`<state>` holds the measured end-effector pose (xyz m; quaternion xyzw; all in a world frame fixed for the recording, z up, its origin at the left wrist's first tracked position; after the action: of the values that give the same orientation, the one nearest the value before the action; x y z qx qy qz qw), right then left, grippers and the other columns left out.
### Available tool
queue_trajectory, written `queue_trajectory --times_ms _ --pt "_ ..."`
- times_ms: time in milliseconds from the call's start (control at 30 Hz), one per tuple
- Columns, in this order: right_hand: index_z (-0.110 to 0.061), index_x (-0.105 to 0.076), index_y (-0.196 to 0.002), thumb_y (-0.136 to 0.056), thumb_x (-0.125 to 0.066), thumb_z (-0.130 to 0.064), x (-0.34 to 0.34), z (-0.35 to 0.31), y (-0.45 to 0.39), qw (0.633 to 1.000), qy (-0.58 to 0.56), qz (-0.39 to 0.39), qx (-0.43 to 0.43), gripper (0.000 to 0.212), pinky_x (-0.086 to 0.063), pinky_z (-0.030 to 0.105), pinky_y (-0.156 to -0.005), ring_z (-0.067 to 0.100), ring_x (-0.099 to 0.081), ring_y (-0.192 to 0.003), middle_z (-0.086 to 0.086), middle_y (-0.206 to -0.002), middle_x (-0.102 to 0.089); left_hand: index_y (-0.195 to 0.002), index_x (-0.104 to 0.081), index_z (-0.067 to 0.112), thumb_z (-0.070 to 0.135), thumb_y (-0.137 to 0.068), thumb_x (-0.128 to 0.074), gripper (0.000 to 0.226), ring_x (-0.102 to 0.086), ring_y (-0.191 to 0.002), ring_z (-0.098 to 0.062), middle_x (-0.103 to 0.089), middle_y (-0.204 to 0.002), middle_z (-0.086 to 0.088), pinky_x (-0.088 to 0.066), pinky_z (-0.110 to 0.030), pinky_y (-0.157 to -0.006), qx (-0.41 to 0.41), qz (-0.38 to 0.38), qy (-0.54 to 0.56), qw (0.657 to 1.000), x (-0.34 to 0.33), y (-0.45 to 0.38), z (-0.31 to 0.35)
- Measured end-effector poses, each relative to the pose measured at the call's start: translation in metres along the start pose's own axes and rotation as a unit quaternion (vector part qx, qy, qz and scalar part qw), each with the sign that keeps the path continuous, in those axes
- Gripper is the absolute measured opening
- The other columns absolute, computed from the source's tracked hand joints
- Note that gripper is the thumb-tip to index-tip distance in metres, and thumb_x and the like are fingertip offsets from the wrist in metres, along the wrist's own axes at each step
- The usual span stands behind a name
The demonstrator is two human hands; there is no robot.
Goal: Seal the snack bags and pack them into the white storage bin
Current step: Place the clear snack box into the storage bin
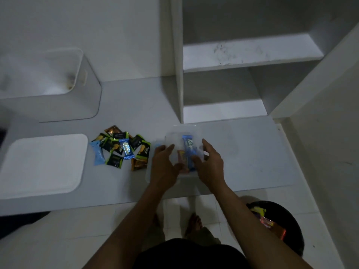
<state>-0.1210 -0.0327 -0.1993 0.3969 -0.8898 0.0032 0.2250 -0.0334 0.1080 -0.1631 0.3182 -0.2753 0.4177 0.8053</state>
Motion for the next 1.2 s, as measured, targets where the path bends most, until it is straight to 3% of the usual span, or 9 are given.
queue_trajectory --times_ms 167,367,567,667,733,800,933,1033,1200 --pt "-0.015 -0.065 -0.116 -0.083 -0.073 -0.016 -0.047 -0.018 0.019 0.997 0.04 0.001 0.07 0.034 -0.057 0.034 -0.081 0.017 -0.066 -0.093 -0.001 -0.105 -0.07 -0.144 -0.045 0.013 0.023 -0.076 -0.081 0.077 -0.04 -0.132 -0.029 -0.042 -0.145 -0.014 -0.035 -0.04 -0.111 0.025 -0.016 -0.038 0.999 0.028 -0.001 -0.042" --pt "-0.029 -0.058 -0.121 -0.088 -0.072 -0.016 -0.063 -0.018 0.024 1.0 -0.011 -0.007 -0.014 0.039 -0.044 0.001 -0.07 0.009 -0.061 -0.092 -0.008 -0.106 -0.062 -0.146 -0.042 0.014 0.023 -0.082 -0.076 0.073 -0.033 -0.135 -0.025 -0.037 -0.148 -0.012 -0.028 -0.027 -0.105 0.037 -0.027 -0.012 0.999 0.027 -0.007 -0.063" --pt "-0.02 -0.042 -0.144 -0.09 -0.068 -0.033 -0.067 -0.013 0.028 1.0 0.003 -0.003 -0.03 0.061 -0.046 0.006 -0.083 0.017 -0.058 -0.109 0.001 -0.126 -0.056 -0.149 -0.033 0.018 0.03 -0.076 -0.08 0.088 -0.036 -0.129 -0.018 -0.042 -0.146 -0.008 -0.036 -0.032 -0.105 0.019 0.009 0.041 0.999 0.027 -0.008 -0.07" --pt "-0.033 -0.022 -0.153 -0.093 -0.057 -0.05 -0.076 -0.003 0.031 0.997 -0.004 -0.025 -0.066 0.071 -0.047 0.041 -0.105 0.024 -0.047 -0.132 0.005 -0.151 -0.041 -0.152 -0.022 0.016 0.025 -0.083 -0.075 0.087 -0.022 -0.111 0.009 -0.041 -0.145 -0.001 -0.024 -0.007 -0.1 0.006 0.001 0.079 0.997 0.027 -0.005 -0.071" --pt "-0.038 -0.011 -0.154 -0.095 -0.046 -0.055 -0.08 -0.004 0.034 0.996 -0.017 -0.047 -0.071 0.071 -0.044 0.039 -0.108 0.025 -0.042 -0.137 0.001 -0.158 -0.032 -0.153 -0.016 0.014 0.02 -0.089 -0.068 0.083 -0.015 -0.106 0.015 -0.036 -0.148 -0.003 -0.01 0.012 -0.084 -0.004 -0.016 0.092 0.996 0.023 -0.006 -0.071" --pt "-0.036 -0.006 -0.155 -0.101 -0.041 -0.046 -0.084 -0.006 0.037 0.994 -0.028 -0.067 -0.085 0.065 -0.047 0.024 -0.094 0.025 -0.05 -0.13 0.002 -0.156 -0.037 -0.154 -0.011 0.014 0.021 -0.093 -0.064 0.081 -0.016 -0.111 0.012 -0.03 -0.154 -0.007 -0.008 0.012 -0.084 -0.008 -0.02 0.091 0.996 0.021 -0.006 -0.07" --pt "-0.031 -0.004 -0.156 -0.104 -0.038 -0.04 -0.087 -0.005 0.038 0.993 -0.029 -0.072 -0.093 0.063 -0.045 0.022 -0.084 0.022 -0.059 -0.114 0.007 -0.146 -0.049 -0.155 -0.007 0.02 0.024 -0.094 -0.062 0.083 -0.029 -0.134 -0.006 -0.027 -0.157 -0.003 -0.024 -0.012 -0.106 -0.007 -0.016 0.095 0.995 0.02 -0.004 -0.066" --pt "-0.026 -0.006 -0.156 -0.104 -0.039 -0.036 -0.086 -0.007 0.039 0.995 -0.024 -0.071 -0.059 0.062 -0.041 0.022 -0.09 0.01 -0.051 -0.117 -0.007 -0.142 -0.043 -0.154 -0.004 0.02 0.021 -0.096 -0.058 0.079 -0.027 -0.126 -0.003 -0.028 -0.153 -0.002 -0.028 -0.008 -0.099 -0.004 -0.013 0.112 0.994 0.018 0.001 -0.061" --pt "-0.027 -0.006 -0.156 -0.106 -0.036 -0.027 -0.082 -0.022 0.045 0.997 -0.02 -0.071 -0.012 0.058 -0.035 0.023 -0.101 -0.001 -0.035 -0.12 -0.019 -0.135 -0.03 -0.153 -0.002 0.037 0.05 -0.097 -0.042 0.07 -0.044 -0.132 -0.021 -0.027 -0.155 0.002 -0.05 -0.047 -0.1 -0.014 0.035 0.123 0.992 0.025 0.013 -0.061"
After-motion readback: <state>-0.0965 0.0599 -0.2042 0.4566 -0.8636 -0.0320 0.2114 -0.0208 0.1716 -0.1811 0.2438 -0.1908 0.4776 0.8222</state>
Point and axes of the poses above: each hand's wrist, its own y-axis away from the middle knuckle, its own x-axis out of the back of the hand, z = x × y, the point moved 5 cm from there along -y, towards the middle knuckle
